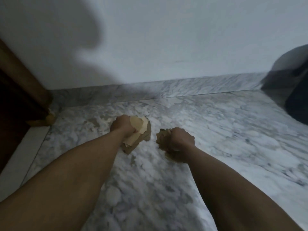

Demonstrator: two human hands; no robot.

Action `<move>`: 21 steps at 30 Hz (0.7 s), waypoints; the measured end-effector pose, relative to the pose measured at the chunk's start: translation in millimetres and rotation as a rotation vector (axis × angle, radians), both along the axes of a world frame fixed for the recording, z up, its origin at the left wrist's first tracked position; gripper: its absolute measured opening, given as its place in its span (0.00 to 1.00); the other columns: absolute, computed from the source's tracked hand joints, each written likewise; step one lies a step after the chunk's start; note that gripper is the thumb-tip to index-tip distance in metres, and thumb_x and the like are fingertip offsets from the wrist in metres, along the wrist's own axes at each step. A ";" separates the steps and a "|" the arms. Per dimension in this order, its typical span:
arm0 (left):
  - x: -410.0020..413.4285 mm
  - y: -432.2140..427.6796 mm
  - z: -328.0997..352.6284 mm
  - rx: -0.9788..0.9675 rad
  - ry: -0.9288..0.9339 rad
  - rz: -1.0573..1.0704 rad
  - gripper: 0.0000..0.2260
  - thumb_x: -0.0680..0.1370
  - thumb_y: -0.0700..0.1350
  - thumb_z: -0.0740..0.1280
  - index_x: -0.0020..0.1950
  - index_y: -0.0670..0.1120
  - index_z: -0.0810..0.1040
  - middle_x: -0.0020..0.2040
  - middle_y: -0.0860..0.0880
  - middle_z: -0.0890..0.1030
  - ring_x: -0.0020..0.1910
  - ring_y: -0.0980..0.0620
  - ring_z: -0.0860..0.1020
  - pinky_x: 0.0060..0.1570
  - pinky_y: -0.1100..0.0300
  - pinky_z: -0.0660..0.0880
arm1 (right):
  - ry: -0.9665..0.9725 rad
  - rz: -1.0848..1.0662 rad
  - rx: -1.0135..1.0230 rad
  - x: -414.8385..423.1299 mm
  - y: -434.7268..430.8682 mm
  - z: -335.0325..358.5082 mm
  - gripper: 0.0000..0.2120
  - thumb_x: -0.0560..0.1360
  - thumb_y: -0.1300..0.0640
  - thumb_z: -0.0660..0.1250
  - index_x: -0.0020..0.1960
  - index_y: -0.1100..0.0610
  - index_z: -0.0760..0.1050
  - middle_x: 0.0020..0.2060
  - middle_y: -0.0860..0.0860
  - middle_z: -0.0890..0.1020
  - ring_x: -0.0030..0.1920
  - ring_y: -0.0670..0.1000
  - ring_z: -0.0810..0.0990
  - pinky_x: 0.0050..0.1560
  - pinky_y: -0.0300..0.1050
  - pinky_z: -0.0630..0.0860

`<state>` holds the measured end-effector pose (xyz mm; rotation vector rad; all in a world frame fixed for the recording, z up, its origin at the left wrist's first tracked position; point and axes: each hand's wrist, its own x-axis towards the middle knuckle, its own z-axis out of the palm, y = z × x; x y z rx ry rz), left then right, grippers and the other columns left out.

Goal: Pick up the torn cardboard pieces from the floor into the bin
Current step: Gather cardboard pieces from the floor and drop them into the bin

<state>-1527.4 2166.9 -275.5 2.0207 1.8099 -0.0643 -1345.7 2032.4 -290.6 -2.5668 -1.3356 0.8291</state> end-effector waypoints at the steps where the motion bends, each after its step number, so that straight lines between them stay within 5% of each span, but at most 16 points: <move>1: 9.8 -10.7 2.8 -0.003 -0.022 -0.013 0.30 0.70 0.53 0.76 0.68 0.43 0.75 0.64 0.42 0.78 0.59 0.41 0.79 0.52 0.53 0.77 | -0.012 -0.008 0.022 2.0 -10.2 2.4 0.07 0.72 0.50 0.67 0.48 0.52 0.77 0.45 0.50 0.81 0.44 0.55 0.79 0.51 0.50 0.77; 9: 155.0 -80.5 57.6 -0.041 -0.341 -0.213 0.14 0.76 0.48 0.66 0.57 0.41 0.80 0.53 0.40 0.82 0.50 0.40 0.82 0.42 0.52 0.78 | -0.049 -0.244 0.208 108.5 -80.3 78.9 0.12 0.65 0.56 0.75 0.48 0.54 0.81 0.42 0.51 0.83 0.43 0.55 0.83 0.40 0.44 0.79; 13: 250.1 -114.6 124.8 -0.053 -0.552 -0.321 0.17 0.79 0.42 0.65 0.66 0.37 0.74 0.62 0.38 0.79 0.60 0.38 0.78 0.57 0.49 0.77 | -0.132 -0.329 0.375 188.9 -117.2 168.6 0.19 0.63 0.47 0.79 0.49 0.54 0.80 0.42 0.51 0.82 0.43 0.55 0.82 0.41 0.46 0.78; 17: 324.5 -154.7 194.1 -0.053 -0.752 -0.484 0.15 0.76 0.39 0.62 0.61 0.39 0.77 0.52 0.40 0.81 0.47 0.40 0.81 0.36 0.49 0.80 | -0.240 -0.403 0.475 261.1 -151.1 248.2 0.18 0.65 0.52 0.77 0.50 0.60 0.80 0.42 0.55 0.83 0.40 0.54 0.81 0.39 0.47 0.81; 21: 390.6 -188.0 236.4 -0.004 -0.856 -0.523 0.12 0.70 0.37 0.64 0.51 0.42 0.81 0.46 0.44 0.83 0.44 0.43 0.82 0.40 0.52 0.82 | -0.151 -0.538 0.710 317.1 -187.3 290.5 0.17 0.66 0.57 0.76 0.53 0.56 0.78 0.41 0.51 0.80 0.40 0.51 0.81 0.41 0.47 0.83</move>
